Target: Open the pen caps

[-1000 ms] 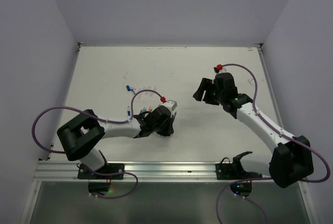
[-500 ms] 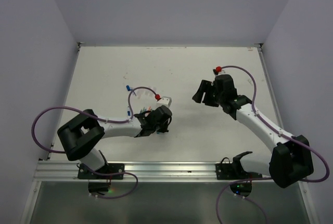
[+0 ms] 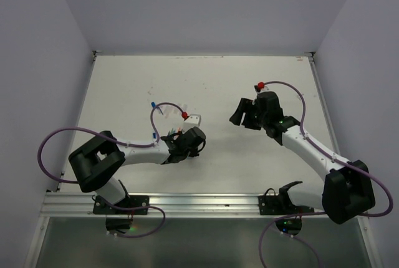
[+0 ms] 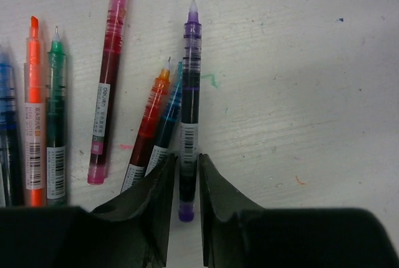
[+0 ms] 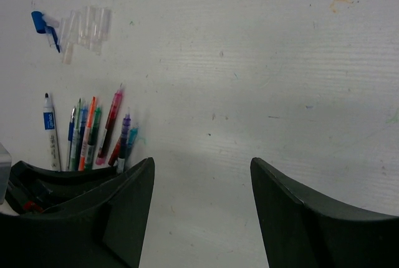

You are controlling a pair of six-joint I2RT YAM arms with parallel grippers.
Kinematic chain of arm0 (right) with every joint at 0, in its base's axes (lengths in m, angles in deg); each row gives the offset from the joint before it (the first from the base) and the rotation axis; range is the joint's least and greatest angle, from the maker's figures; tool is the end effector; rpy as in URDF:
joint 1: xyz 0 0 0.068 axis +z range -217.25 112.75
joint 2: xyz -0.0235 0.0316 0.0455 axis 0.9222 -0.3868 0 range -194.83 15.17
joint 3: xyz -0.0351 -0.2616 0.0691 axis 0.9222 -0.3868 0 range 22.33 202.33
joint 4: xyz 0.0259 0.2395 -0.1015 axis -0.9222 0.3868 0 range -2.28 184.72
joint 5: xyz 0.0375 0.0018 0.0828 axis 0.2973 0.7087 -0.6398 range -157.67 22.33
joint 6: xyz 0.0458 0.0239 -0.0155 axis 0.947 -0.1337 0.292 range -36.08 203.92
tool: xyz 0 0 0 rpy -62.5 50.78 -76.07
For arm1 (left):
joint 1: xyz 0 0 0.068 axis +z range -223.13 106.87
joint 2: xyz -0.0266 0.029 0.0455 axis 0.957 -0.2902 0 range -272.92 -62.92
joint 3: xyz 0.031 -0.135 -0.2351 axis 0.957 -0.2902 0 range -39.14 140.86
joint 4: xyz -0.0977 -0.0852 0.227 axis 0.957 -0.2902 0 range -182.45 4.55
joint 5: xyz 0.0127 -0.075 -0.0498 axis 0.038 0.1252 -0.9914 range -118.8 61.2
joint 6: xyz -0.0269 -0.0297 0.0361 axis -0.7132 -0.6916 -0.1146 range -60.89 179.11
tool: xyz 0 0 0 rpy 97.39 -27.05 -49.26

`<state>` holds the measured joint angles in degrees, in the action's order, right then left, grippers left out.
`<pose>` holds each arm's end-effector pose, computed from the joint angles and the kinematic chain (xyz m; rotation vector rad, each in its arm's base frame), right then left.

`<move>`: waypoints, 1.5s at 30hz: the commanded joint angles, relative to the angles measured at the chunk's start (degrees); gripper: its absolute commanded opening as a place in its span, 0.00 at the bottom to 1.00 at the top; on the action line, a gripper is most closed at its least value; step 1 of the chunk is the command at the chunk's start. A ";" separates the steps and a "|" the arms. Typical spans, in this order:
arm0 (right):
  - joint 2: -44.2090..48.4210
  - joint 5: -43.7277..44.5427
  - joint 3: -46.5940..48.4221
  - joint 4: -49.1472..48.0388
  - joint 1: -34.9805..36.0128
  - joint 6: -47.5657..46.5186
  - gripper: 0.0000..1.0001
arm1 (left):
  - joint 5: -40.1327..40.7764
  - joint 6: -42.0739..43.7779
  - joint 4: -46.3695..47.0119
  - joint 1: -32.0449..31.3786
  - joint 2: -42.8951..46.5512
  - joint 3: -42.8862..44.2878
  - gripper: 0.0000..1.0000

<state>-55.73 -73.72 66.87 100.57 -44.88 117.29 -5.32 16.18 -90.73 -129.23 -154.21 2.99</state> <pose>0.2433 0.1041 0.2389 0.1652 2.3244 0.6258 0.1754 -0.2358 0.1446 0.1173 2.4274 -0.2643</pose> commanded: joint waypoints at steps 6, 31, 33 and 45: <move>-0.12 -1.95 -0.06 -2.56 -0.22 0.65 0.67 | 4.20 -1.62 -10.81 -0.95 -4.69 -2.40 0.30; 1.98 -0.73 -4.45 -1.94 -0.22 -1.46 0.87 | 3.51 2.24 -11.25 -4.45 13.05 2.96 0.47; 2.25 -0.37 -4.72 -1.77 -0.22 -1.55 0.98 | 2.27 3.03 -10.02 -5.25 14.46 2.61 0.48; 4.79 1.21 -9.20 0.33 -0.22 -0.76 0.99 | -7.22 4.09 0.43 -6.22 24.92 -3.01 0.62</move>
<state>-53.37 -74.42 58.32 100.43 -44.88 116.44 -9.80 19.43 -94.90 -135.41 -131.28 1.68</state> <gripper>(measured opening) 0.986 0.606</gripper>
